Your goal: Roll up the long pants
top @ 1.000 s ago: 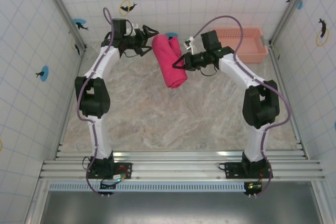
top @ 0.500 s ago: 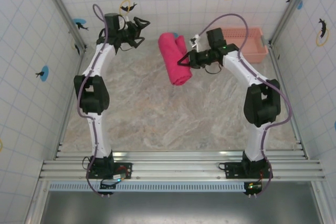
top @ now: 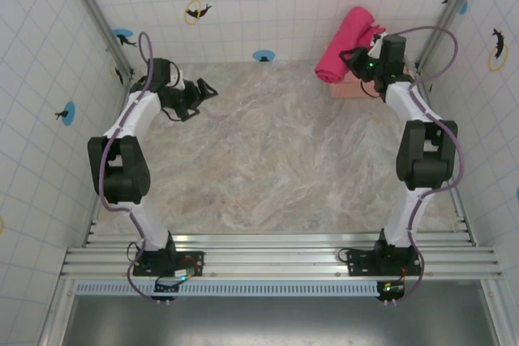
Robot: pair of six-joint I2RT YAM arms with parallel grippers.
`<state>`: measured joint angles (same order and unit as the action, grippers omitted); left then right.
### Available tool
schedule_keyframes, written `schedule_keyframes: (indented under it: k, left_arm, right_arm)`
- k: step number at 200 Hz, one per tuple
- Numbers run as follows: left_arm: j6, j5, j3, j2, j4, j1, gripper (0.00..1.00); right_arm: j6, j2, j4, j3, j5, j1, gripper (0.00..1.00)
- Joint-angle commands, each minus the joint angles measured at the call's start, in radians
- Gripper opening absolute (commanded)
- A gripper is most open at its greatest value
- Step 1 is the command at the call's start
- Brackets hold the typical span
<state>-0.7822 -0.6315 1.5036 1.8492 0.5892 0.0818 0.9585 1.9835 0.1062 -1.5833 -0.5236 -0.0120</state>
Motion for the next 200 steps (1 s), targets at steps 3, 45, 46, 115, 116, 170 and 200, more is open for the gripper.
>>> schedule_keyframes:
  k: [3,45,46,115,116,170,200]
  left_arm:
    - [0.142,0.051,-0.043,-0.054,0.135,-0.002,0.97]
    - [0.210,0.118,-0.054,-0.071,0.221,-0.004,0.97]
    - [0.211,0.119,-0.055,-0.071,0.221,-0.004,0.98]
    - [0.285,0.153,0.014,0.010,0.335,-0.001,0.97]
    - [0.286,0.154,0.015,0.011,0.337,-0.002,0.97]
    - [0.290,0.151,0.068,0.064,0.378,0.000,0.98]
    - [0.296,0.144,0.090,0.090,0.413,0.000,0.97]
  right_arm:
    - [0.102,0.049,0.383,0.019,0.160,0.021,0.00]
    - [0.147,0.130,0.551,0.029,0.396,0.043,0.00]
    - [0.147,0.131,0.552,0.028,0.399,0.043,0.00]
    - [0.163,0.149,0.553,0.048,0.654,0.052,0.00]
    - [0.162,0.147,0.543,0.049,0.662,0.054,0.00]
    - [0.283,0.163,0.434,0.076,0.808,0.119,0.03]
    - [0.350,0.204,0.415,0.043,0.816,0.128,0.37]
